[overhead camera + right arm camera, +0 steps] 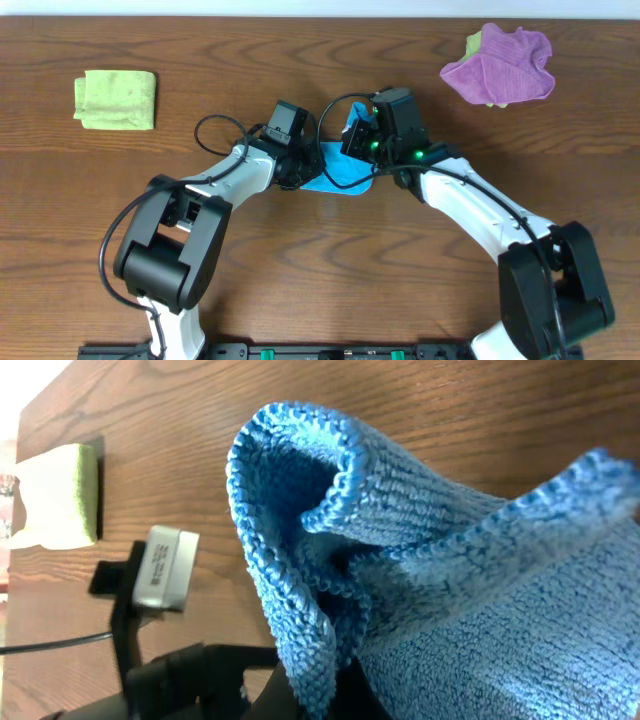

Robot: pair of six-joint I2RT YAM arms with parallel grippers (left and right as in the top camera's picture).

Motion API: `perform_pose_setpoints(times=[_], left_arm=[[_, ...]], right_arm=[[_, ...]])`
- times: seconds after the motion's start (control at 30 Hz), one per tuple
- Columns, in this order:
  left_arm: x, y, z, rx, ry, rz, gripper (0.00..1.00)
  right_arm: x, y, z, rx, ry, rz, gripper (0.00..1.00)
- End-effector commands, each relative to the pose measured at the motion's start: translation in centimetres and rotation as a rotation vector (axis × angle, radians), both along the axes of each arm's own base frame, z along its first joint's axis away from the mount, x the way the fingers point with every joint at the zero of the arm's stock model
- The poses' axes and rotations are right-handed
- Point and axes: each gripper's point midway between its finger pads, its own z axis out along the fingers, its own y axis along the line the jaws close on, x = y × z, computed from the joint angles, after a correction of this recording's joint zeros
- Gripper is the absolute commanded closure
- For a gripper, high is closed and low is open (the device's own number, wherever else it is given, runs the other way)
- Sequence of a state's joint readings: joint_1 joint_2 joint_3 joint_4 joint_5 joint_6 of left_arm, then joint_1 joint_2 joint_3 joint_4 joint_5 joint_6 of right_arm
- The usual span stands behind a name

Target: Fold the cloth

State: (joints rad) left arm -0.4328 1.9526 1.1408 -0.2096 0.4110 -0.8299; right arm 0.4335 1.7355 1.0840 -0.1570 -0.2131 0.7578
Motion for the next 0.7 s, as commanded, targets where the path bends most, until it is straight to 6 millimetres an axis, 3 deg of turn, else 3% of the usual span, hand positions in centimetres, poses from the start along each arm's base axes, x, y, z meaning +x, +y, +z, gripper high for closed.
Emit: perform_pose_setpoints(times=[0.0, 0.27, 0.67], left_arm=[[0.2, 0.9, 1.4, 0.019, -0.049, -0.017, 0.94], [1.5, 3.0, 3.9, 0.018, -0.113, 0.005, 0.94], [2.0, 8.4, 6.9, 0.114, -0.173, 0.054, 0.94]], right_arm=[[-0.3, 1.4, 0.0, -0.015, -0.012, 0.045, 0.99], [-1.2, 2.9, -0.1, -0.03, -0.022, 0.092, 0.99], [-2.4, 4.9, 0.1, -0.036, -0.04, 0.146, 0.99]])
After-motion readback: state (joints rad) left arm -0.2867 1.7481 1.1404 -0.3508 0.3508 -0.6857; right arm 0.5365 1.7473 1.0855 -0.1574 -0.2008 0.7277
